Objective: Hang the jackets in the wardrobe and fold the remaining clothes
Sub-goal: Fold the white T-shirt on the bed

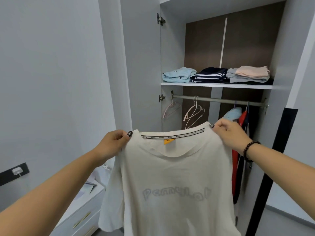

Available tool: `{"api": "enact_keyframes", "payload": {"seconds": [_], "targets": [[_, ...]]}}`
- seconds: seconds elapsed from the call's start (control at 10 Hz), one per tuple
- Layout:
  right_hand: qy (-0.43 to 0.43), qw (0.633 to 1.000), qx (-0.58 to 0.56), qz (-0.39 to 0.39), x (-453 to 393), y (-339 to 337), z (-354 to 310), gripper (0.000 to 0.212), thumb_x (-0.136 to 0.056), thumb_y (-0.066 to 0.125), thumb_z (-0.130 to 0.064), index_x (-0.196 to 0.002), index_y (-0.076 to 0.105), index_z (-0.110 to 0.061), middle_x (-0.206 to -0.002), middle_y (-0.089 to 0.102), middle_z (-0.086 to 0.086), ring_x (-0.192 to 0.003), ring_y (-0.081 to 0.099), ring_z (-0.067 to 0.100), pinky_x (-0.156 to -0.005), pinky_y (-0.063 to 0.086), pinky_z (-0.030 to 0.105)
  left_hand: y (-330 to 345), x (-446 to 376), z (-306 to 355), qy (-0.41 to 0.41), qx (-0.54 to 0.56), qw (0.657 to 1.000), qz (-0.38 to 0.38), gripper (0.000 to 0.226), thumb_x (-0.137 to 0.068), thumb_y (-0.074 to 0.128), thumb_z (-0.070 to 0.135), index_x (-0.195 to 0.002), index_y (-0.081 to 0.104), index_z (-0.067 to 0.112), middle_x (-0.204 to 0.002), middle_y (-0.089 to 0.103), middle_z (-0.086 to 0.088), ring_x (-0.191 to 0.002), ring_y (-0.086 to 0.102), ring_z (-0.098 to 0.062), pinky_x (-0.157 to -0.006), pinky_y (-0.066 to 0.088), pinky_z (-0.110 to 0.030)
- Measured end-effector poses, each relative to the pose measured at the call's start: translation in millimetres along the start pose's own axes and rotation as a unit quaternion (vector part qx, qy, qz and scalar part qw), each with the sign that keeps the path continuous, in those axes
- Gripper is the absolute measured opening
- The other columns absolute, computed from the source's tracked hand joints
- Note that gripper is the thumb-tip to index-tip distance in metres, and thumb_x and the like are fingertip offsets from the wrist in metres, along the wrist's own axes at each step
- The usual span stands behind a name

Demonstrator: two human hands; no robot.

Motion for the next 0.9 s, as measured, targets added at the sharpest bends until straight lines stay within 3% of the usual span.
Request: {"api": "enact_keyframes", "payload": {"seconds": [0.1, 0.2, 0.3, 0.4, 0.5, 0.6, 0.7, 0.8, 0.9], "targets": [[-0.026, 0.997, 0.076, 0.001, -2.6, 9.5, -14.9, 0.019, -0.095, 0.055, -0.019, -0.083, 0.06, -0.006, -0.081, 0.057, 0.001, -0.082, 0.052, 0.017, -0.07, 0.036, 0.027, -3.1, -2.0, 11.2, 0.011, -0.12, 0.992, 0.029, 0.037, -0.098, 0.052, 0.037, -0.068, 0.045, 0.015, -0.065, 0.042, 0.004, -0.059, 0.036, -0.012, -0.049, 0.028, -0.02], [-0.084, 0.988, 0.043, 0.121, -10.9, -29.3, -57.7, 0.019, -0.094, 0.056, -0.024, -0.083, 0.059, -0.009, -0.077, 0.056, -0.004, -0.076, 0.052, 0.012, -0.069, 0.039, 0.028, -45.5, 4.7, 77.1, 0.136, -0.146, 0.96, 0.198, 0.033, -0.094, 0.055, 0.041, -0.071, 0.055, 0.017, -0.064, 0.052, 0.009, -0.061, 0.046, -0.008, -0.054, 0.035, -0.019], [-0.2, 0.943, -0.067, 0.256, 18.0, -49.5, -93.3, 0.019, -0.094, 0.054, -0.035, -0.08, 0.053, -0.023, -0.067, 0.053, -0.015, -0.06, 0.048, -0.002, -0.054, 0.036, 0.011, -50.8, 51.2, 116.9, 0.306, -0.083, 0.878, 0.359, 0.017, -0.09, 0.055, 0.044, -0.08, 0.055, 0.03, -0.076, 0.061, 0.023, -0.067, 0.054, 0.007, -0.059, 0.036, -0.005], [-0.152, 0.976, 0.148, -0.049, 61.6, 71.0, -30.9, 0.018, -0.094, 0.044, -0.041, -0.08, 0.043, -0.03, -0.07, 0.054, -0.009, -0.063, 0.052, 0.009, -0.055, 0.037, 0.025, 72.3, 56.2, 14.8, 0.166, -0.351, 0.921, 0.005, 0.017, -0.092, 0.054, 0.036, -0.106, 0.054, 0.027, -0.096, 0.068, 0.012, -0.088, 0.064, -0.012, -0.07, 0.04, -0.019], [0.015, 0.84, 0.361, -0.404, 140.5, 173.6, 103.1, 0.027, -0.092, 0.049, -0.044, -0.075, 0.044, -0.024, -0.092, 0.06, 0.002, -0.081, 0.053, 0.023, -0.065, 0.039, 0.03, 127.8, 116.3, -152.2, -0.085, -0.5, 0.751, -0.423, 0.03, -0.091, 0.06, 0.029, -0.118, 0.06, 0.016, -0.121, 0.062, -0.007, -0.108, 0.057, -0.024, -0.085, 0.041, -0.026], [0.067, 0.931, 0.237, -0.27, 95.4, 161.8, 99.6, 0.031, -0.095, 0.049, -0.037, -0.069, 0.04, -0.023, -0.077, 0.053, 0.0, -0.079, 0.054, 0.024, -0.06, 0.034, 0.031, 65.3, 75.7, -146.0, -0.094, -0.428, 0.863, -0.252, 0.019, -0.093, 0.059, 0.033, -0.101, 0.062, 0.016, -0.095, 0.062, -0.003, -0.086, 0.055, -0.017, -0.075, 0.042, -0.026], [0.069, 0.993, 0.078, -0.052, 23.3, 109.3, 36.2, 0.026, -0.094, 0.052, -0.026, -0.069, 0.047, -0.02, -0.074, 0.054, -0.001, -0.079, 0.055, 0.025, -0.059, 0.032, 0.03, -19.9, 27.5, -65.9, -0.027, -0.331, 0.943, 0.029, 0.02, -0.093, 0.062, 0.032, -0.08, 0.061, 0.017, -0.072, 0.058, -0.003, -0.07, 0.051, -0.02, -0.064, 0.037, -0.028], [-0.062, 0.99, -0.044, 0.118, -2.6, 39.4, -52.6, 0.02, -0.09, 0.054, -0.028, -0.07, 0.054, -0.025, -0.073, 0.057, -0.013, -0.075, 0.054, 0.006, -0.059, 0.035, 0.018, -73.6, 41.0, 24.7, 0.117, -0.211, 0.937, 0.252, 0.025, -0.091, 0.062, 0.039, -0.072, 0.06, 0.024, -0.06, 0.053, 0.004, -0.057, 0.048, -0.007, -0.052, 0.034, -0.015], [-0.305, 0.93, -0.088, 0.183, 64.9, 32.0, -107.5, 0.015, -0.094, 0.053, -0.031, -0.08, 0.051, -0.029, -0.071, 0.051, -0.018, -0.065, 0.051, -0.003, -0.057, 0.036, 0.004, -45.7, 109.1, 35.5, 0.251, -0.235, 0.886, 0.309, 0.012, -0.09, 0.051, 0.042, -0.085, 0.053, 0.032, -0.073, 0.057, 0.013, -0.06, 0.053, 0.0, -0.051, 0.035, -0.006]]}}
Point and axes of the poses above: each hand's wrist, its own x-axis away from the middle knuckle, its own y-axis out of the palm, z = x × y, the point moved 9 cm from there along -x, towards the middle knuckle
